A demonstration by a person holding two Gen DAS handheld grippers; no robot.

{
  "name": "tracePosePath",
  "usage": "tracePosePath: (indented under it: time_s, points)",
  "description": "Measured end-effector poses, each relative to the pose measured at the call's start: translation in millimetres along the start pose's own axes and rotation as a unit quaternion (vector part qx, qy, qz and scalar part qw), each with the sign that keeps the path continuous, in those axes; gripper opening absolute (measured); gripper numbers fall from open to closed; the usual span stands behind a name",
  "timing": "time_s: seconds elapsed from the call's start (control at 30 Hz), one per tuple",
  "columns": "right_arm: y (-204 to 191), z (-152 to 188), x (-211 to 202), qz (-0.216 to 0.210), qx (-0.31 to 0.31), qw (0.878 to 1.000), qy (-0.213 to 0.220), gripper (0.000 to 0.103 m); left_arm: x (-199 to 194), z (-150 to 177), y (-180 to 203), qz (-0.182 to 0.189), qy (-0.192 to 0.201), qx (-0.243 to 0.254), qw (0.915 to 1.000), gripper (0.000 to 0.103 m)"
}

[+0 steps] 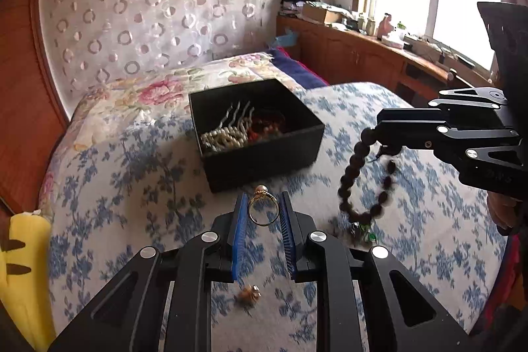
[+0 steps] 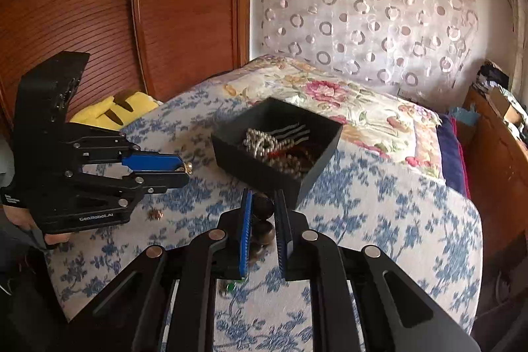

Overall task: Organize jewelry
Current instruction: 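Carry the wooden bead bracelet and gold ring over the black box with both tools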

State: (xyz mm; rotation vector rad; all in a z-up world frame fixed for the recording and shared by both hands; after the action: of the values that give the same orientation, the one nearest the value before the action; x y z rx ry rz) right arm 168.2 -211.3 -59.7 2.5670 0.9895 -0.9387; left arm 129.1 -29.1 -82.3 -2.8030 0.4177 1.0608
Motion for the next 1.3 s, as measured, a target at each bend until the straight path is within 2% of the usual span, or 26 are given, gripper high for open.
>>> tracePosePath:
  time_s: [0.37, 0.8, 0.97, 1.3]
  points:
    - [11.0, -43.1, -2.1, 0.002, -0.017, 1.000, 0.018, 0.015, 10.0, -29.7, -19.7, -0.006, 0.011, -0.013, 0.9998, 0.018]
    - [25.4, -93.1, 14.7, 0.007, -0.029, 0.999, 0.040, 0.015, 24.6, -48.0, -36.7, -0.013, 0.015, -0.028, 0.9994, 0.018]
    - [29.3, -100.6, 25.5, 0.002, -0.026, 0.999, 0.039, 0.015, 29.1, -53.2, -42.2, -0.015, 0.016, -0.029, 0.9994, 0.018]
    - [44.4, -86.8, 50.7, -0.001, 0.007, 1.000, 0.012, 0.016, 37.3, -63.0, -44.9, -0.014, 0.014, -0.026, 0.9995, 0.018]
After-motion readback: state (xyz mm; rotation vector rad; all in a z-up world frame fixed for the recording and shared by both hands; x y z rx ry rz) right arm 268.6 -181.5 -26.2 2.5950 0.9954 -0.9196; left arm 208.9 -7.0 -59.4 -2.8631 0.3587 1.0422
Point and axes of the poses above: each gripper's, at about its wrist camera, not at the fingertips, and x roughly the way its jaws point, y to its right, z to its underside, the point moved 2 cm from there along x, roughly the way its jaws point, and after that the axes turned 2 degrees about -z, right-handed, at the moved point
